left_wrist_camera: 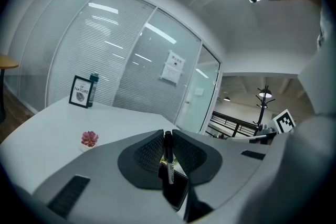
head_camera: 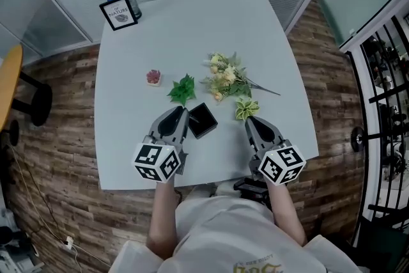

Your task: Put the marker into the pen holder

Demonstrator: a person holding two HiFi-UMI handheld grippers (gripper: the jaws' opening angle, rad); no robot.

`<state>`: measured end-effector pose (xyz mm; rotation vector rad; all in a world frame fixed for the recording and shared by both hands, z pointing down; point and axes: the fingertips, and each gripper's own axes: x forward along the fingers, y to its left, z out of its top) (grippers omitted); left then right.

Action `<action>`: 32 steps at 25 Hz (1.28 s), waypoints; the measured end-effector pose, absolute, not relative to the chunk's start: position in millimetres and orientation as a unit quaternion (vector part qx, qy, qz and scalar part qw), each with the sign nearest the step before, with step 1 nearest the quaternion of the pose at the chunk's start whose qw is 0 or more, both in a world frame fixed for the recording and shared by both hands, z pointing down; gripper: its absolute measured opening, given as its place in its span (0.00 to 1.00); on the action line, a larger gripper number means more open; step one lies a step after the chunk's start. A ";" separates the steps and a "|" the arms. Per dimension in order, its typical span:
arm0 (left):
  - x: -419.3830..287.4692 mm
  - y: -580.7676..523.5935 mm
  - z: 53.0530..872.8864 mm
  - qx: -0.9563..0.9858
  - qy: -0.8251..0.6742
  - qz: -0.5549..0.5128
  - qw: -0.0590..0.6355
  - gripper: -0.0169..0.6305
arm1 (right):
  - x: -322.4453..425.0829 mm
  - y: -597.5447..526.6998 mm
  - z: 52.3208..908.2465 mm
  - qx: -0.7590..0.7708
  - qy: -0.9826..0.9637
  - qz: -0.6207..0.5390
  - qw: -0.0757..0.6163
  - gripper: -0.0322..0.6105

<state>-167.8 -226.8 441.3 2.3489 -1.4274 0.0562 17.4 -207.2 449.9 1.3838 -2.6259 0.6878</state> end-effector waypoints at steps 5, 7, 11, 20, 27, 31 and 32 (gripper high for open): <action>-163.2 -235.7 447.4 0.838 -0.510 0.036 0.193 0.11 | 20.4 -215.1 458.8 0.451 -0.860 0.235 0.053 0.08; -162.2 -237.6 451.6 0.836 -0.510 0.040 0.196 0.11 | 21.1 -218.6 460.7 0.449 -0.860 0.237 0.053 0.08; -156.2 -240.3 460.7 0.837 -0.506 0.053 0.199 0.11 | 23.8 -222.4 467.7 0.448 -0.858 0.244 0.059 0.08; -139.0 -249.7 487.0 0.842 -0.495 0.109 0.187 0.11 | 30.4 -229.4 482.2 0.452 -0.854 0.247 0.076 0.08; -127.5 -251.4 506.1 0.843 -0.486 0.136 0.186 0.11 | 29.0 -234.8 496.8 0.451 -0.852 0.251 0.088 0.08; -122.6 -254.6 511.4 0.843 -0.485 0.159 0.170 0.11 | 26.5 -236.9 501.9 0.446 -0.853 0.254 0.092 0.08; -121.1 -255.8 512.7 0.843 -0.485 0.164 0.166 0.11 | 26.9 -237.4 503.2 0.445 -0.853 0.254 0.094 0.08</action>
